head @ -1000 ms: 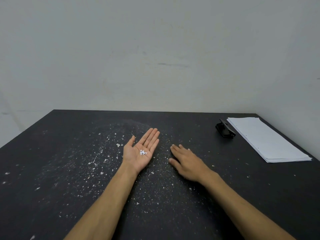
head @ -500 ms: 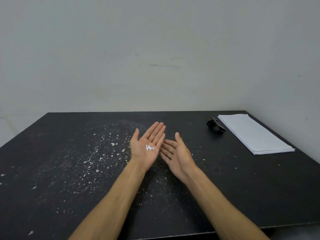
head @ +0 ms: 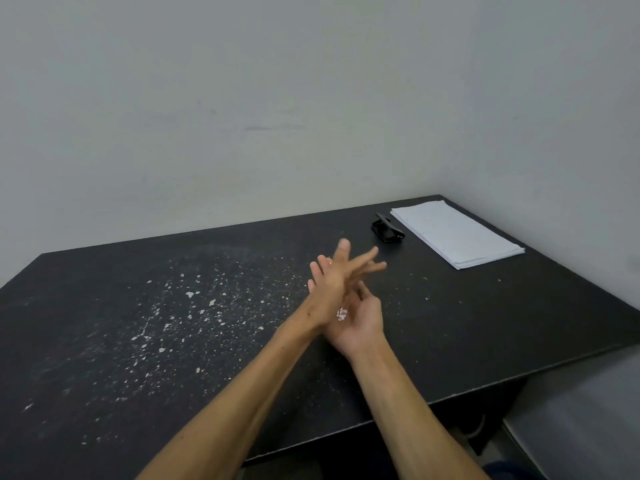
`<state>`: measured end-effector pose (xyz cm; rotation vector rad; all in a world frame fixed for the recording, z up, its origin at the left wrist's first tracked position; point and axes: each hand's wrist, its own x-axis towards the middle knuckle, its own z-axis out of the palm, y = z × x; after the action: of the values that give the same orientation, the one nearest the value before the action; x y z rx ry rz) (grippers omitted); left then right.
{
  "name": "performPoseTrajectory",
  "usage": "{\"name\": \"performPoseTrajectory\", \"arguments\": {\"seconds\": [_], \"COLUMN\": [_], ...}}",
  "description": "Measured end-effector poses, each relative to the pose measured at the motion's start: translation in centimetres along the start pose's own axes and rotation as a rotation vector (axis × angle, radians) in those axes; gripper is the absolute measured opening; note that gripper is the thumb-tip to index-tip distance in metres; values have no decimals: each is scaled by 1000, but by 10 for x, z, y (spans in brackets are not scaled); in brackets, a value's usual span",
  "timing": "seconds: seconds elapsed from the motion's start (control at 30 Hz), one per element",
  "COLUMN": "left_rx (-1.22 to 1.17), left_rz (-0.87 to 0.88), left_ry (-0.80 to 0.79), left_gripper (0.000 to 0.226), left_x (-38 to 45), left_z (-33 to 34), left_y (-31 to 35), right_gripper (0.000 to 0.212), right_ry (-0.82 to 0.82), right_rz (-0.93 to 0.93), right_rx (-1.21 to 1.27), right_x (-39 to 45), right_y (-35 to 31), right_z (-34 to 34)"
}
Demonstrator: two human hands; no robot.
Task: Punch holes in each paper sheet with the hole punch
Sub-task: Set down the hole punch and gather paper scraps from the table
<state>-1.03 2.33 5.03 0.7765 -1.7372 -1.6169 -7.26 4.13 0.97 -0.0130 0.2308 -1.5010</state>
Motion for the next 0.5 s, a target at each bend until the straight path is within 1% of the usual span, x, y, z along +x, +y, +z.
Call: {"name": "performPoseTrajectory", "arguments": {"seconds": [0.03, 0.1, 0.17, 0.27, 0.33, 0.4, 0.5], "left_rx": [-21, 9, 42, 111, 270, 410, 485], "left_rz": [2, -3, 35, 177, 311, 422, 514], "left_ry": [-13, -13, 15, 164, 262, 327, 368], "left_gripper": [87, 87, 76, 47, 32, 27, 25], "left_x": [3, 8, 12, 16, 18, 16, 14], "left_z": [0, 3, 8, 27, 45, 69, 116], "left_y": [4, 16, 20, 24, 22, 21, 21], "right_gripper": [60, 56, 51, 46, 45, 44, 44], "right_ry": [-23, 37, 65, 140, 172, 177, 105], "right_rz": [-2, -54, -107, -164, -218, -249, -306], "right_rx": [57, 67, 53, 19, -42, -63, -49], "right_x": [-7, -12, -14, -23, -35, -49, -76], "right_y": [-8, -23, -35, -57, -72, -92, -125], "right_z": [0, -1, -4, -4, -5, -9, -24]}}
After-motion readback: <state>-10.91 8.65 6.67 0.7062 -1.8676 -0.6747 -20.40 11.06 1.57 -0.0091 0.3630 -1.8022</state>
